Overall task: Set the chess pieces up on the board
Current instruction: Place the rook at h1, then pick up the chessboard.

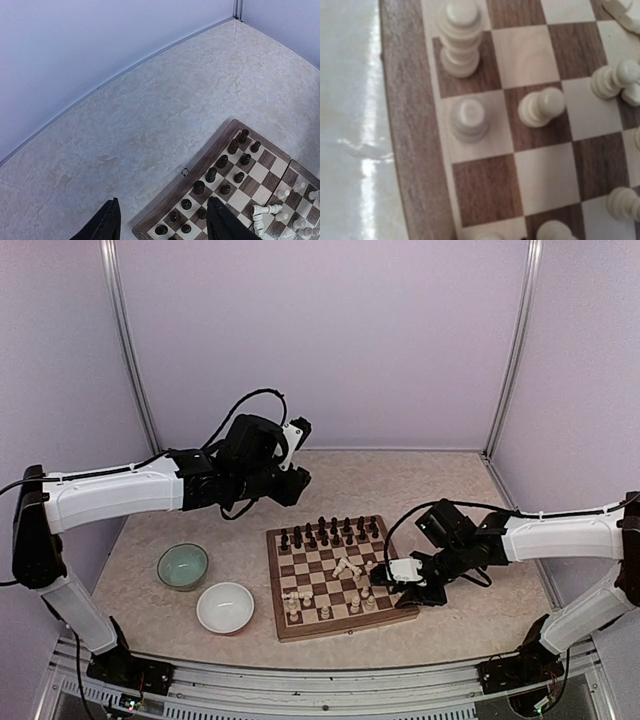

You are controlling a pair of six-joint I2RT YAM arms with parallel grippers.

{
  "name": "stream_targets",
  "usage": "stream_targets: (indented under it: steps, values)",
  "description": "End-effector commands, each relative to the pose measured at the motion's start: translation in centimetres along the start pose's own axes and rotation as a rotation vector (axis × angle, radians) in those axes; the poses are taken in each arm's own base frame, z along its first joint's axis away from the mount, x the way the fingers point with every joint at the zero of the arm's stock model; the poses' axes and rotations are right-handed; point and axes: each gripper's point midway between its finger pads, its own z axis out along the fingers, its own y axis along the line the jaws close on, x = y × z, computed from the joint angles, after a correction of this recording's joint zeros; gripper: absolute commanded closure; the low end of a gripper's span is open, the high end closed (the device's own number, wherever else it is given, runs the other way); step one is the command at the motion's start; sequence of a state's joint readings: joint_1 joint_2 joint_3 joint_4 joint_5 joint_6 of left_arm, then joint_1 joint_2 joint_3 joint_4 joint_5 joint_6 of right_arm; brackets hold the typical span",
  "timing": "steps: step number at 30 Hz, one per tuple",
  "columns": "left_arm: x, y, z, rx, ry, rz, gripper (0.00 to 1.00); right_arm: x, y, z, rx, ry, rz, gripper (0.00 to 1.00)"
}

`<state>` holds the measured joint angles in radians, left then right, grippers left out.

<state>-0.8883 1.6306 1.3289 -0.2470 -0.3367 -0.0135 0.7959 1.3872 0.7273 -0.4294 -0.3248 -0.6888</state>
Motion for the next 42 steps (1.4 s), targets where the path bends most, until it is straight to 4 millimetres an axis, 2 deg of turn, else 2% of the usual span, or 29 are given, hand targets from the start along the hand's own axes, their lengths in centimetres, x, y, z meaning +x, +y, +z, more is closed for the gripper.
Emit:
stream_targets:
  steps: [1, 7, 13, 16, 19, 22, 27, 29, 32, 35, 42]
  values:
    - [-0.9, -0.4, -0.4, 0.01, -0.014, 0.011, 0.42, -2.5, -0.2, -1.9, -0.004, -0.053, -0.011, 0.65]
    - [-0.4, -1.7, -0.1, 0.05, 0.003, 0.024, 0.41, -5.1, -3.3, -4.2, 0.053, -0.088, 0.019, 0.63]
    - [1.0, -4.0, 0.5, 0.156, 0.082, -0.026, 0.43, -6.6, -7.8, -4.4, 0.123, -0.058, 0.046, 0.64]
    - [2.7, -5.8, 0.3, 0.261, 0.143, -0.091, 0.46, -7.9, -9.4, -4.1, 0.126, -0.054, 0.054, 0.65]
    - [4.9, -7.9, -0.1, 0.344, 0.206, -0.107, 0.49, -8.2, -10.9, -3.9, 0.141, -0.062, 0.077, 0.65]
    - [7.4, -9.3, -0.1, 0.341, 0.277, -0.077, 0.5, -8.0, -12.2, -4.4, 0.152, -0.087, 0.111, 0.65]
    - [11.0, -10.5, 1.3, 0.292, 0.369, -0.078, 0.52, -7.0, -14.3, -5.9, 0.176, -0.125, 0.188, 0.65]
    - [11.7, -11.2, 1.8, 0.294, 0.381, -0.074, 0.53, -6.6, -14.7, -6.4, 0.192, -0.13, 0.202, 0.65]
    - [13.3, -12.3, 2.7, 0.325, 0.433, -0.055, 0.61, -6.1, -14.7, -6.8, 0.202, -0.131, 0.215, 0.65]
    - [14.9, -12.9, 3.4, 0.337, 0.47, -0.042, 0.61, -5.8, -14.6, -6.9, 0.209, -0.128, 0.216, 0.64]
    - [15.8, -13.7, 4.5, 0.339, 0.48, -0.038, 0.6, -5.7, -14.6, -6.8, 0.214, -0.128, 0.215, 0.64]
